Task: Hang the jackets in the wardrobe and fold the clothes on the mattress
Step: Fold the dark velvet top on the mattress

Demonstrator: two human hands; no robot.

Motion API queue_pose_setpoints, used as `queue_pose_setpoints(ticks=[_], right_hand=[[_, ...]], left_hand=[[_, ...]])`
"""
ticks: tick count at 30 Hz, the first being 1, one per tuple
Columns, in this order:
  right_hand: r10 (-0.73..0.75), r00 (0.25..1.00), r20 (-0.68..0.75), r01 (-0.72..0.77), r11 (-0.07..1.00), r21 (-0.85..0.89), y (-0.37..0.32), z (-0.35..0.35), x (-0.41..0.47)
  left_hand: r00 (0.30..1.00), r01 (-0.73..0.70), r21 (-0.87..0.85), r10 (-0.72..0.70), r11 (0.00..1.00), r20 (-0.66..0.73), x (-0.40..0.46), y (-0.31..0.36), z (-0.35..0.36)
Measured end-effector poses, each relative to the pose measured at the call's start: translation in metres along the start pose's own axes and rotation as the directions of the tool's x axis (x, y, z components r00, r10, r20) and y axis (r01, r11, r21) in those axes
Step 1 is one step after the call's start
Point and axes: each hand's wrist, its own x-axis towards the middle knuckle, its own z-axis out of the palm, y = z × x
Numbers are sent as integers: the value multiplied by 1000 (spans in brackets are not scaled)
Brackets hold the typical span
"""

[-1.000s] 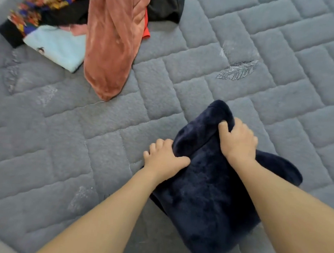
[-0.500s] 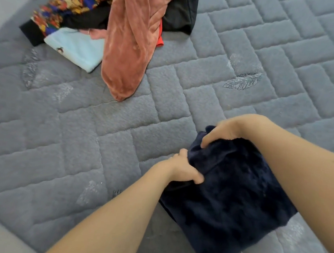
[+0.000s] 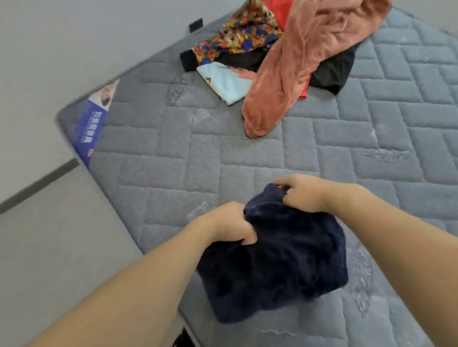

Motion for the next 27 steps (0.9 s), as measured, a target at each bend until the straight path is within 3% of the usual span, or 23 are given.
queue_pose_setpoints(ticks=[3,4,7,9,15,17,22,27], right_hand=[[-88,986,142,67,987,145,-78,6,-39],[-113,969,221,90,990,111,-106,9,-51],[-154,930,334,258,920,-295,-193,25,-92],[-285,920,268,385,785,-485,-247,36,-120],[-592,740,319,666,577,-473,-413,69,-201],[-661,672,334,728,507,-461,-460,84,-238],[-740,522,424,853,449,-267,-548,134,-333],[-630,374,681,927,257,-272,-618,204,-460]], left_hand=[[990,42,120,-26,992,-136,-86,-24,-43],[981,69,160,-38,985,-189,-118,-33,-59],[943,142,244,-56,959,-328,-215,-61,-100],[908,194,214,-93,957,-407,-281,-79,-122],[785,262,-32,-233,964,-574,-480,-127,-146],[729,289,-93,-282,953,-623,-544,-140,-142],[551,346,-241,-404,907,-730,-694,-158,-101],[303,393,-426,-552,815,-776,-837,-152,-8]])
